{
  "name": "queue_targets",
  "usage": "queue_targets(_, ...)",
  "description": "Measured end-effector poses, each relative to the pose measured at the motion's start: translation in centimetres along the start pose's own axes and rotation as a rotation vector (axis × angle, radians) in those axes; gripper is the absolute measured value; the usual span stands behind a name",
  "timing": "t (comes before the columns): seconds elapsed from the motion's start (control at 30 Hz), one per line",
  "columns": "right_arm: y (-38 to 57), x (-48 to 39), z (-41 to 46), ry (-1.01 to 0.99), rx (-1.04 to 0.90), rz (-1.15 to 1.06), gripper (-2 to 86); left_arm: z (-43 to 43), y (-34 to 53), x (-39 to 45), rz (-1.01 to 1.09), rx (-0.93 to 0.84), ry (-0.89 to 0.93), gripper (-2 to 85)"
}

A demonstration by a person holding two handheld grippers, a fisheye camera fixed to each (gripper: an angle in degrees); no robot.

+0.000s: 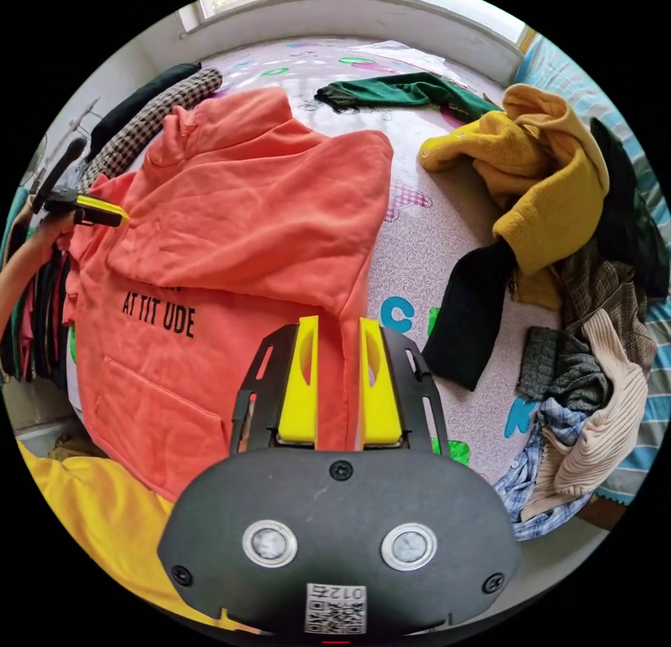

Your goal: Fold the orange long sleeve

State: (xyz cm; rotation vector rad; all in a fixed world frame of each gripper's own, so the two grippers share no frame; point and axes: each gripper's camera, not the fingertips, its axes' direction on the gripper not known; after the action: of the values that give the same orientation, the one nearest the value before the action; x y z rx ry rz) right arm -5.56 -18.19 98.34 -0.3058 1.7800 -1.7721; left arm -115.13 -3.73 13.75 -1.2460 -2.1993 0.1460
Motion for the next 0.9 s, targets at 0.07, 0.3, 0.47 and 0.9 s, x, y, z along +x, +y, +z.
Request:
queue_targets(0.07,-0.9,-0.6,0.9,0.065,-0.027,0.005,6.4,-0.4,-0.5,0.0,0.015,-0.007,-0.005,0.7)
queue_targets(0.3,-1.1,-0.9,0.1,0.025,-0.012,-0.002,2.9,-4.1,0.5,-3.1,0.019,0.064,0.125,0.1)
queue_targets(0.47,-1.6,-2.2,1.0,0.044,-0.036,-0.034,2.4,-4.0,1.2,-6.4,-0.046,0.088,0.208,0.1)
queue_targets(0.9,-2.0,-4.8,2.9,0.181,-0.03,-0.104,2.4,2.1,1.9,-8.5,-0.228,0.028,0.132,0.3)
